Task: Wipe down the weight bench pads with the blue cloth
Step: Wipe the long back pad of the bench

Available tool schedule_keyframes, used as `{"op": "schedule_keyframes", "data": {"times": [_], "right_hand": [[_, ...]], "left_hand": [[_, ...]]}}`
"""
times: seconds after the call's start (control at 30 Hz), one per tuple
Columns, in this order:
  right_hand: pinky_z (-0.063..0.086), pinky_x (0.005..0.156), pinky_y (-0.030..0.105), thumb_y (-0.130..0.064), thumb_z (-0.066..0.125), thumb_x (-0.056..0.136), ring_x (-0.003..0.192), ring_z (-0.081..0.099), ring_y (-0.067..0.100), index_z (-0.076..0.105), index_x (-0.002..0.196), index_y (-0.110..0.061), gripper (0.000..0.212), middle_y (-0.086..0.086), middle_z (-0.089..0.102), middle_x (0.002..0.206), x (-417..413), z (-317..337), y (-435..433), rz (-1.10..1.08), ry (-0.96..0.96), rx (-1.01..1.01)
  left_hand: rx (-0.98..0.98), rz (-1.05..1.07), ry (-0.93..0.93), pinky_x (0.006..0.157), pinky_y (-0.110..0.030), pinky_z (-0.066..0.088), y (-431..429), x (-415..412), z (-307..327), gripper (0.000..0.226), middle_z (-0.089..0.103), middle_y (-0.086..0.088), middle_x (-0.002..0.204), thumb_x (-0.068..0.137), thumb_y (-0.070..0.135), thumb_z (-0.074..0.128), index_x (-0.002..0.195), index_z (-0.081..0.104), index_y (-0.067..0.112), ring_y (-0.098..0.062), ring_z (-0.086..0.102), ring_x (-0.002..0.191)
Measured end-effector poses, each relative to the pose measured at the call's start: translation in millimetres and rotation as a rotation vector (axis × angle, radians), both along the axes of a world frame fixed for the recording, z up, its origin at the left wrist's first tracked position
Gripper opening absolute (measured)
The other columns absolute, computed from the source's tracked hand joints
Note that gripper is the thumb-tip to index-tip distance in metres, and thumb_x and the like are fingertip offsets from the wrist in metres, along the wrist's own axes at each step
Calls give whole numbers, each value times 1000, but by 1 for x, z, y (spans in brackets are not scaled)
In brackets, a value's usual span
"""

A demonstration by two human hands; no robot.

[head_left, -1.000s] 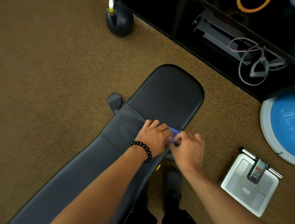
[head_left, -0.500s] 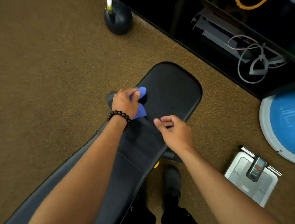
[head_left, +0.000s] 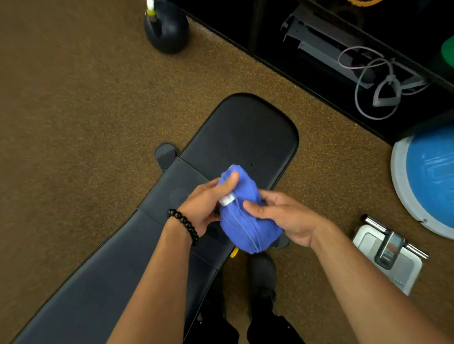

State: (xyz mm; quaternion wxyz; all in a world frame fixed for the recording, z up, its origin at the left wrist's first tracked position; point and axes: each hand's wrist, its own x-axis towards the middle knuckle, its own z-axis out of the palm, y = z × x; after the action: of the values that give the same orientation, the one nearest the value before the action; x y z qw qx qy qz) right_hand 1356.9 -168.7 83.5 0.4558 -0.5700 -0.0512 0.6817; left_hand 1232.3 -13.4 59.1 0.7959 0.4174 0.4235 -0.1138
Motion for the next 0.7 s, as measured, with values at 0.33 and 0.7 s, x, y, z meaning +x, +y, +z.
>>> {"op": "schedule_keyframes", "data": {"times": [0.33, 0.7], "right_hand": [[59, 90, 37, -21, 98, 62, 99, 71, 19, 74, 102, -23, 46, -4, 75, 102, 40, -34, -11, -26, -630, -392], [16, 126, 42, -56, 49, 100, 157, 0, 34, -4, 160, 1, 98, 25, -2, 168, -85, -71, 33, -167, -882, -520]], "left_hand": [[390, -221, 260, 68, -45, 65, 1, -17, -22, 30, 75, -21, 92, 82, 29, 86, 95, 69, 8, -25, 73, 69], [1351, -151, 472, 85, -41, 51, -18, 8, -47, 35, 69, -6, 97, 96, 52, 58, 91, 77, 23, -30, 61, 97]]}}
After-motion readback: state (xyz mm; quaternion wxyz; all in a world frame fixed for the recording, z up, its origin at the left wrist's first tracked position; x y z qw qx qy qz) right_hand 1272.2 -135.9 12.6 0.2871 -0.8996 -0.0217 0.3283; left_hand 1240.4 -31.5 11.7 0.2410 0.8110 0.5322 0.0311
